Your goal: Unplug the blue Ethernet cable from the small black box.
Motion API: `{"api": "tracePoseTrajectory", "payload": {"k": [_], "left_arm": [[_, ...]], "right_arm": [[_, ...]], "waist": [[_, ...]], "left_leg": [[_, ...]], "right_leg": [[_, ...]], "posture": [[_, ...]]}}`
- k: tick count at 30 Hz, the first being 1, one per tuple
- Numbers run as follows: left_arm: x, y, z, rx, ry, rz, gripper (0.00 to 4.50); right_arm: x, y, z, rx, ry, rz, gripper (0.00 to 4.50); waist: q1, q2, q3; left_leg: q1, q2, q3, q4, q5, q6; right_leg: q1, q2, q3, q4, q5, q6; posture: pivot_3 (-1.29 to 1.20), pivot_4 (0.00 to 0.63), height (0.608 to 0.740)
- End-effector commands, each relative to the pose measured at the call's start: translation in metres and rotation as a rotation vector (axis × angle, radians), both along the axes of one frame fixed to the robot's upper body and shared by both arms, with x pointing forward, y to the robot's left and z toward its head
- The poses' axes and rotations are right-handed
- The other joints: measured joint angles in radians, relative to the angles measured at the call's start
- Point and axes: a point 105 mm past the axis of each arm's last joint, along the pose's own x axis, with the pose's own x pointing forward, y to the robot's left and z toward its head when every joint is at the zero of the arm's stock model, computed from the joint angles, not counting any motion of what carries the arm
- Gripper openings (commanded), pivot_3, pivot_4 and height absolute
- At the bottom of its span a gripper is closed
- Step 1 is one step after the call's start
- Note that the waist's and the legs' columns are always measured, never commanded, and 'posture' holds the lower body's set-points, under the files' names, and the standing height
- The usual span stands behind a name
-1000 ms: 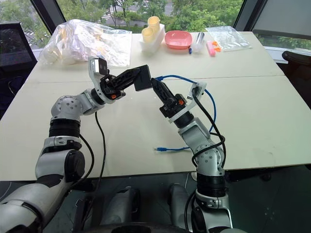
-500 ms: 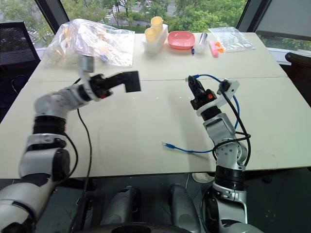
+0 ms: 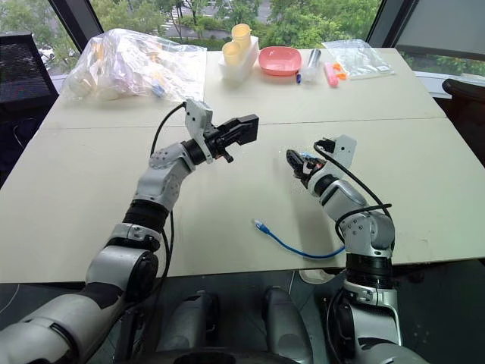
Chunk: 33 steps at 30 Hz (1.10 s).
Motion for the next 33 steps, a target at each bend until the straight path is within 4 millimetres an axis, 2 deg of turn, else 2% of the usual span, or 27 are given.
{"api": "tracePoseTrajectory", "payload": {"k": [1,3,7,9,12,16,18,20,23,26,29,31,33], "left_arm": [[-0.004,-0.009,-0.003,0.015,-0.032,-0.003,0.50],[-0.005,-0.015,-0.010,0.022,-0.022,-0.008,0.50],[-0.004,-0.020,-0.030,0.060,0.001,0.010,0.50],[-0.004,-0.021,-0.033,0.080,-0.002,-0.005,1.54],[-0.007,-0.025,-0.034,0.078,0.001,-0.044,2.60],[-0.008,-0.016,-0.023,0.126,-0.043,-0.060,3.90],[-0.012,-0.006,-0.003,0.135,-0.092,-0.069,3.90],[-0.016,0.015,0.019,0.133,-0.108,-0.037,3.90],[-0.027,0.045,0.034,0.135,-0.067,0.010,3.90],[-0.046,0.068,0.032,0.182,-0.012,0.026,3.90],[-0.061,0.081,0.028,0.198,0.045,0.050,3.90],[-0.072,0.111,0.011,0.198,0.167,0.133,3.90],[-0.083,0.121,0.002,0.195,0.231,0.144,3.90]], "right_arm": [[-0.025,0.018,0.015,-0.124,-0.084,0.186,4.45],[-0.034,0.021,0.019,-0.128,-0.109,0.227,4.45],[-0.037,0.010,0.021,-0.116,-0.144,0.191,4.45],[-0.036,0.007,0.019,-0.131,-0.143,0.173,4.50],[-0.035,0.005,0.018,-0.128,-0.153,0.155,4.50],[-0.042,0.012,0.020,-0.115,-0.186,0.186,4.50],[-0.047,0.010,0.025,-0.110,-0.213,0.205,4.50],[-0.053,0.001,0.031,-0.114,-0.240,0.209,4.50],[-0.060,-0.013,0.035,-0.154,-0.257,0.210,4.50],[-0.065,-0.028,0.038,-0.157,-0.268,0.179,4.50],[-0.072,-0.037,0.038,-0.140,-0.269,0.165,4.50],[-0.082,-0.045,0.029,-0.161,-0.239,0.177,4.50],[-0.086,-0.046,0.025,-0.181,-0.222,0.191,4.50]], "waist": [[0.004,0.000,0.000],[0.001,0.000,0.000],[0.002,0.000,0.000],[0.000,0.000,0.000],[0.000,0.000,0.000],[0.001,0.000,0.000],[0.000,0.000,0.000],[-0.002,0.000,0.000],[-0.003,0.000,0.000],[-0.004,0.001,0.000],[0.000,0.001,0.000],[-0.001,0.001,0.000],[-0.001,0.001,0.000]], "left_leg": [[0.000,0.000,0.000,0.000,0.000,0.000],[-0.001,0.000,0.000,0.000,0.000,0.001],[0.000,0.000,0.000,0.001,0.000,0.001],[0.001,0.000,0.000,0.002,0.000,0.001],[0.001,0.000,0.000,0.002,0.000,0.001],[0.001,0.000,0.000,0.002,0.000,0.001],[0.000,0.000,0.000,0.002,0.000,0.001],[0.000,0.000,0.000,0.001,0.000,0.001],[0.001,0.001,-0.001,0.001,0.000,0.001],[0.004,0.001,0.000,0.001,0.000,0.001],[0.004,0.001,0.000,0.001,-0.001,0.001],[0.004,0.001,0.000,0.001,0.000,0.001],[0.004,0.001,0.000,0.001,-0.001,0.001]], "right_leg": [[0.000,0.000,0.000,0.000,0.000,0.000],[0.000,0.000,0.000,-0.001,0.000,0.001],[0.001,0.000,0.000,-0.001,0.000,0.001],[0.001,0.000,0.000,-0.001,0.000,-0.001],[0.001,0.000,0.000,-0.001,0.000,-0.002],[0.001,0.000,0.000,-0.001,0.000,-0.001],[0.001,0.000,0.000,-0.001,0.001,0.001],[0.001,0.000,0.000,-0.001,0.001,0.001],[0.002,0.000,0.000,-0.001,0.001,0.001],[0.004,0.000,0.000,-0.001,-0.001,-0.002],[0.004,0.000,0.000,-0.001,-0.001,-0.002],[0.004,0.000,0.000,-0.001,-0.001,-0.002],[0.004,0.000,0.000,-0.001,-0.001,-0.002]], "posture": [[0.00,0.150,0.740],[0.00,0.150,0.740],[0.00,0.150,0.740],[0.00,0.150,0.740],[0.00,0.150,0.740],[0.00,0.150,0.740],[0.00,0.150,0.740],[0.00,0.150,0.740],[0.00,0.150,0.740],[0.00,0.150,0.740],[0.00,0.150,0.740],[0.00,0.150,0.740],[0.00,0.150,0.740]]}}
